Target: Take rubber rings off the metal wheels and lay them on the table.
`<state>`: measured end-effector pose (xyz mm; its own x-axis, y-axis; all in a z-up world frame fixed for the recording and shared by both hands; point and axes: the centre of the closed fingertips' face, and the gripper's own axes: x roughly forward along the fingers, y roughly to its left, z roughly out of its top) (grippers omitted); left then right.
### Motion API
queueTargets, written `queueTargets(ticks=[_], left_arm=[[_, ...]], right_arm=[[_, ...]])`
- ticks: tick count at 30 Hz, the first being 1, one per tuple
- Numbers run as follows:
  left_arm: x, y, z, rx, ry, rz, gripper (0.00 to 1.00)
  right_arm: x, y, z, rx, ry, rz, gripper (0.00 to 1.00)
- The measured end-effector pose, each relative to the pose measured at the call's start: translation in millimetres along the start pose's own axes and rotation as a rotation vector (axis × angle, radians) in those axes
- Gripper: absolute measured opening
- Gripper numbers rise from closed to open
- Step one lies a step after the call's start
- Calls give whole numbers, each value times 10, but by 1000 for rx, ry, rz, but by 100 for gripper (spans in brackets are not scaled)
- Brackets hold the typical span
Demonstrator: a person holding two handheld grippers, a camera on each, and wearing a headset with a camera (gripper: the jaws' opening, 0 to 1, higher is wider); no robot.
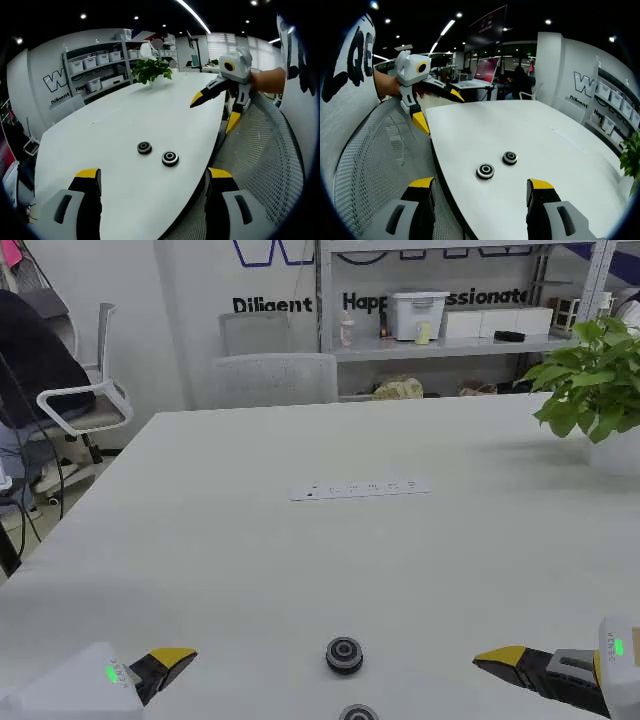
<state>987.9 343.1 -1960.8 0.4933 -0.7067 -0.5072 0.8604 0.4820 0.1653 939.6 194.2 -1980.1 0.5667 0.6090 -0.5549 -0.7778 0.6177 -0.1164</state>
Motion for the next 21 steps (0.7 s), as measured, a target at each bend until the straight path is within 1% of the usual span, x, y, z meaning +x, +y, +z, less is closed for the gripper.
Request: queueTargets(ticks=[3,9,21], left_arm=[[-3,0,13,2,-7,0,83],[10,-3,-21,6,13,-1,83],[12,-19,-25,9,15,-8,83]], right_arm=[[1,1,-2,3,1,2,71],[7,8,-16,0,8,8,71],[13,7,-34,2,18,8,70]])
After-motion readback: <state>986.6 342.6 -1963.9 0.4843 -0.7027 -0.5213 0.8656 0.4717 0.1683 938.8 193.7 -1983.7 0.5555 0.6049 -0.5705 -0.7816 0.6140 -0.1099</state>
